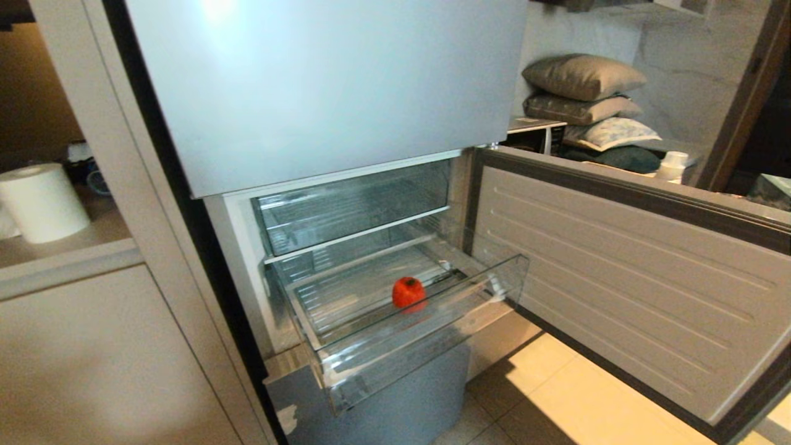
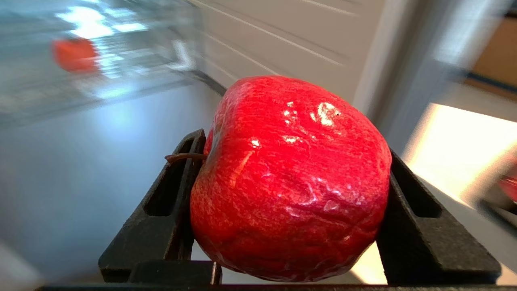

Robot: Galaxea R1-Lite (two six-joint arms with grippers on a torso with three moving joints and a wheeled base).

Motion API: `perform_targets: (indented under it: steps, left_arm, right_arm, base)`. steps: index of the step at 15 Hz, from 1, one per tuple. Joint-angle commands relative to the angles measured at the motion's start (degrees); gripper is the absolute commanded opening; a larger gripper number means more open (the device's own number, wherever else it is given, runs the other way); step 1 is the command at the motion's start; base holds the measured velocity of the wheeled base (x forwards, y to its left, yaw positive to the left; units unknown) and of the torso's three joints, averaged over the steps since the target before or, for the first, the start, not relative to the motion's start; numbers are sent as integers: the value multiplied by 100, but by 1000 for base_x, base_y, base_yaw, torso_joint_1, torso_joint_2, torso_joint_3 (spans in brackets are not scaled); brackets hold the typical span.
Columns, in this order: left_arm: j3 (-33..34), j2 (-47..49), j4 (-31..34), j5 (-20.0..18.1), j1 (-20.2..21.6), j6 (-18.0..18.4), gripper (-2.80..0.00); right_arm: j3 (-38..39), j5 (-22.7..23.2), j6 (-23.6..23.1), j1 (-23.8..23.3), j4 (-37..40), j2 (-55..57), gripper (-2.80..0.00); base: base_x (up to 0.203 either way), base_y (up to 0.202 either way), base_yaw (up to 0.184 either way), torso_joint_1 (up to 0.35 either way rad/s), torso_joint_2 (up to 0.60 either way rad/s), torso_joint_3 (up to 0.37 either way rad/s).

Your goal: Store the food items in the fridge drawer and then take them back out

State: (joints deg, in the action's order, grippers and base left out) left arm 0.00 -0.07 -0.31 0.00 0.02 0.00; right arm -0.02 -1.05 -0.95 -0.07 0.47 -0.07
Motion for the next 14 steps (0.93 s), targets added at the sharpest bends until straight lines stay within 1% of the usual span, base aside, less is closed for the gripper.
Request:
perform_targets:
  steps: [1,11,14]
  left_arm:
    - [9,-1,-4,3,-2,0,-280]
    - [9,-1,-4,9,-2,0,-280]
    - [9,-1,-4,0,-2,0,-280]
  right_arm:
    - [2,-42,138,-1,-10,7,-280]
    - [2,-27,68,-1,6,16,-280]
    - [2,16,42,-1,-11,7,-280]
  base:
    - [5,-10,179,-2,5,2]
    - [0,-8,176,3,3,2]
    - [1,-6,123,2,2,1]
